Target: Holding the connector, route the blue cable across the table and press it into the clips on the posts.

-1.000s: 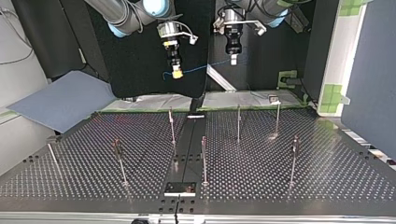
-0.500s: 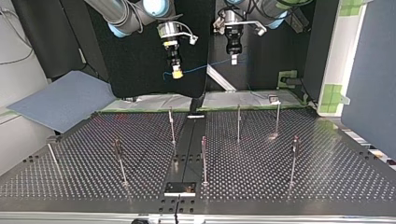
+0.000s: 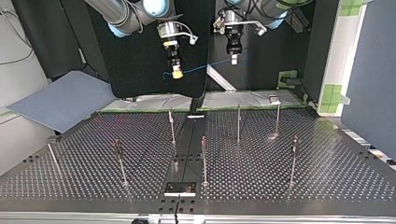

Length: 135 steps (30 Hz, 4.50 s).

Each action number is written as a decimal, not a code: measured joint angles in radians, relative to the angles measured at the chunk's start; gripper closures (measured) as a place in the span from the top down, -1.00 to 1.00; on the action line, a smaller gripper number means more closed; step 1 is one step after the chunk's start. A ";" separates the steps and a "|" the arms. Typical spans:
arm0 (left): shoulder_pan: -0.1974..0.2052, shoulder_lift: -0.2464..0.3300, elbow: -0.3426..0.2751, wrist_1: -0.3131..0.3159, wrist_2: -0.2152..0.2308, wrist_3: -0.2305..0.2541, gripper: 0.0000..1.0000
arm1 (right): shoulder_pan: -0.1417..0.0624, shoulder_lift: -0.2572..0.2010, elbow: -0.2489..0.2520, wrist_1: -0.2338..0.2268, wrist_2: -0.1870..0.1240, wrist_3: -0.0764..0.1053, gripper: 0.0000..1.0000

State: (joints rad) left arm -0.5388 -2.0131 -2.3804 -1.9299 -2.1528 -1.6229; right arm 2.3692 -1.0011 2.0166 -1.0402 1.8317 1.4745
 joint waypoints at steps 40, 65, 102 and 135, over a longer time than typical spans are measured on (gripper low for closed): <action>0.020 0.093 -0.063 -0.081 -0.069 0.046 -0.99 | 0.042 0.037 -0.074 0.264 -0.003 0.002 -1.00; 0.073 0.301 0.112 -0.288 -0.274 0.022 -0.99 | 0.055 -0.184 -0.229 0.485 -0.215 0.072 -1.00; 0.374 0.537 0.253 -0.620 -0.097 -0.091 -0.99 | 0.081 -0.203 -0.539 0.769 -0.272 0.161 -1.00; 0.493 0.506 0.435 -0.806 0.187 -0.240 -0.99 | 0.087 -0.144 -0.812 0.861 -0.307 0.259 -1.00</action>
State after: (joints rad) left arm -0.0453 -1.5067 -1.9451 -2.7359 -1.9657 -1.8625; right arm 2.4560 -1.1454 1.2049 -0.1790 1.5250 1.7340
